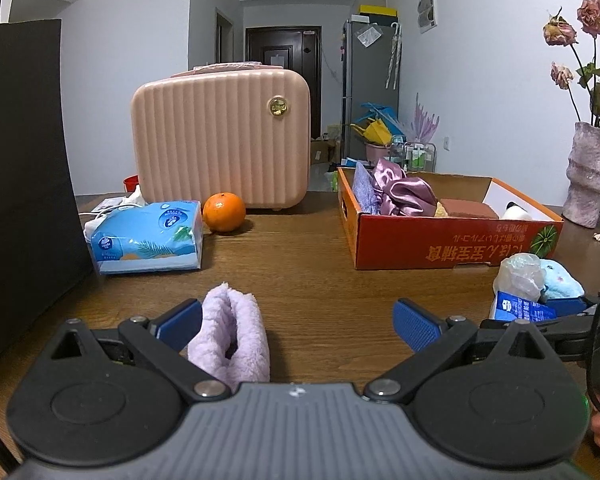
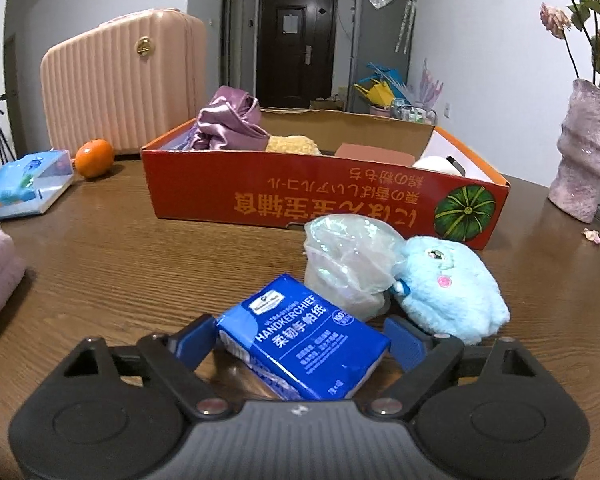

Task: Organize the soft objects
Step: 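Grasp the lavender fuzzy headband with the left gripper while the right grasps the blue tissue box, then lift and carry the headband and blue tissue box over the cardboard box with both grippers, then open both grippers to drop the headband and tissue box into the box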

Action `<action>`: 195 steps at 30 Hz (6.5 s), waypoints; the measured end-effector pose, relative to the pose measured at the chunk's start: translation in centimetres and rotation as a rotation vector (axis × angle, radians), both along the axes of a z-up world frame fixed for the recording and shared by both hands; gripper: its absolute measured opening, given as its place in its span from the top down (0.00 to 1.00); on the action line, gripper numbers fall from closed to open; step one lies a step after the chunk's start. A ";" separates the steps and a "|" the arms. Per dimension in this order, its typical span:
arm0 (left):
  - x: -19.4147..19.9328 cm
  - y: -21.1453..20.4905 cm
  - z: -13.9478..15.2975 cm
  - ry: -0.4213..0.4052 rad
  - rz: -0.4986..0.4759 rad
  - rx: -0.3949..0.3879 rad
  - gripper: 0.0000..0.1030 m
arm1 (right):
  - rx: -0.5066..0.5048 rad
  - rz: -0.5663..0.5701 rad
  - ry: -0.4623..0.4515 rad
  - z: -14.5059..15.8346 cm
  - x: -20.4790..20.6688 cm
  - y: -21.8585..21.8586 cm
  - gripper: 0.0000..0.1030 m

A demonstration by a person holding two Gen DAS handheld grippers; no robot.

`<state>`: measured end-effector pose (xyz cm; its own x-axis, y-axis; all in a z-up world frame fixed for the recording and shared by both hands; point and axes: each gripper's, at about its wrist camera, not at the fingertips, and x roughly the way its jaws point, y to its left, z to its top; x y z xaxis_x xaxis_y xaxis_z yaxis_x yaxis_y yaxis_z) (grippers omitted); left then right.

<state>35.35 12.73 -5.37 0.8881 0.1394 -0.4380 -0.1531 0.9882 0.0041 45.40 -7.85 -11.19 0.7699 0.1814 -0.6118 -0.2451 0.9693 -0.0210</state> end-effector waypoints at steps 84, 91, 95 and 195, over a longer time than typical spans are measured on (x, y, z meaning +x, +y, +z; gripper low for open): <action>2.3 0.3 0.2 -0.044 0.044 0.019 0.70 | 0.126 -0.017 -0.244 3.4 -4.1 -5.5 0.16; 2.0 -0.9 0.4 -0.060 0.029 0.029 0.70 | 0.142 -0.008 -0.272 3.8 -4.4 -5.6 0.17; 1.8 -1.7 0.7 -0.070 0.016 0.022 0.70 | 0.151 -0.002 -0.288 4.1 -4.6 -5.7 0.16; 25.9 -11.8 1.5 -0.141 -0.054 0.001 0.70 | 0.114 -0.145 -0.355 4.6 15.0 -7.3 0.16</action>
